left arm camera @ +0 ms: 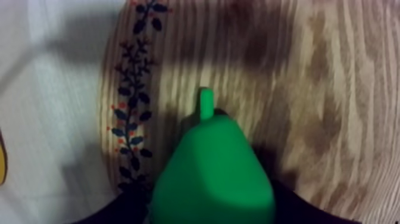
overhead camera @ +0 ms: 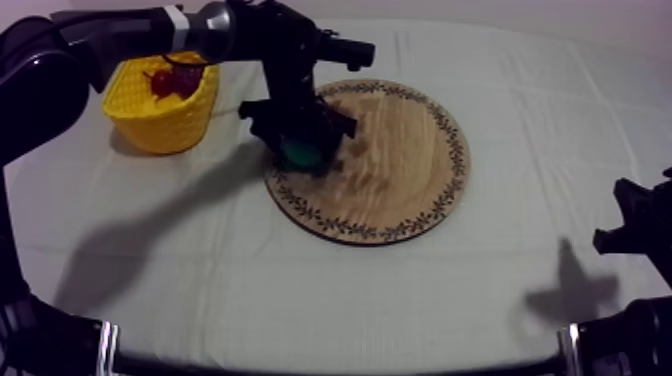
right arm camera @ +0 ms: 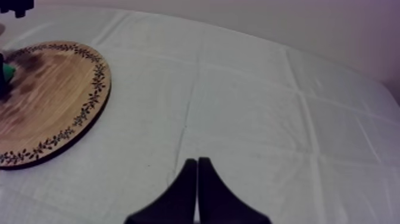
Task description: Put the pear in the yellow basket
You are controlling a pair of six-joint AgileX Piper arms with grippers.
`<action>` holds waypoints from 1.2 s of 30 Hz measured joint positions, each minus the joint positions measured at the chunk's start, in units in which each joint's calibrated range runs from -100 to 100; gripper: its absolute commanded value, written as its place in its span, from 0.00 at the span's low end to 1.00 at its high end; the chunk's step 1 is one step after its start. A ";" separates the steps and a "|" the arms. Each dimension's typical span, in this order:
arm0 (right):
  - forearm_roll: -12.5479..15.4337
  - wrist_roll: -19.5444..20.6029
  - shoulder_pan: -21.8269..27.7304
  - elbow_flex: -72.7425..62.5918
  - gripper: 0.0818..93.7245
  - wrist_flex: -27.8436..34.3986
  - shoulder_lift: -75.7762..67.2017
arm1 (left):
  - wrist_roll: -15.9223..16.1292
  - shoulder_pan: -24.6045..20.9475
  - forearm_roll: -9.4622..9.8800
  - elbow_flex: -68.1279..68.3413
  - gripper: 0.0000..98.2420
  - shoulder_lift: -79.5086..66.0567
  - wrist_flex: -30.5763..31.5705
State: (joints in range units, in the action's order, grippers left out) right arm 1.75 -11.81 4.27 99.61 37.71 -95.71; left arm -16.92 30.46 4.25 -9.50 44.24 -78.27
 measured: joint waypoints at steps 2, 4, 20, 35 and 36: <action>0.00 0.00 0.00 0.00 0.00 0.00 0.00 | 0.00 0.00 0.15 0.00 0.57 -0.22 0.22; 0.00 0.00 0.00 0.00 0.00 0.00 0.00 | 0.00 -0.09 0.22 0.00 0.54 -0.57 0.37; 0.00 0.00 0.00 0.00 0.00 0.09 0.00 | 2.40 -1.38 1.68 8.54 0.53 -14.63 -3.10; 0.00 0.03 0.00 0.00 0.00 0.04 0.00 | 5.65 -8.39 4.35 23.22 0.52 -36.59 -3.10; 0.00 0.03 0.00 0.00 0.00 0.04 0.00 | 5.91 -9.32 4.41 22.19 0.52 -37.16 -2.83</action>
State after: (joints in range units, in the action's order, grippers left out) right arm 1.75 -11.78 4.27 99.61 37.75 -95.71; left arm -11.01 21.14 8.65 12.68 7.07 -81.10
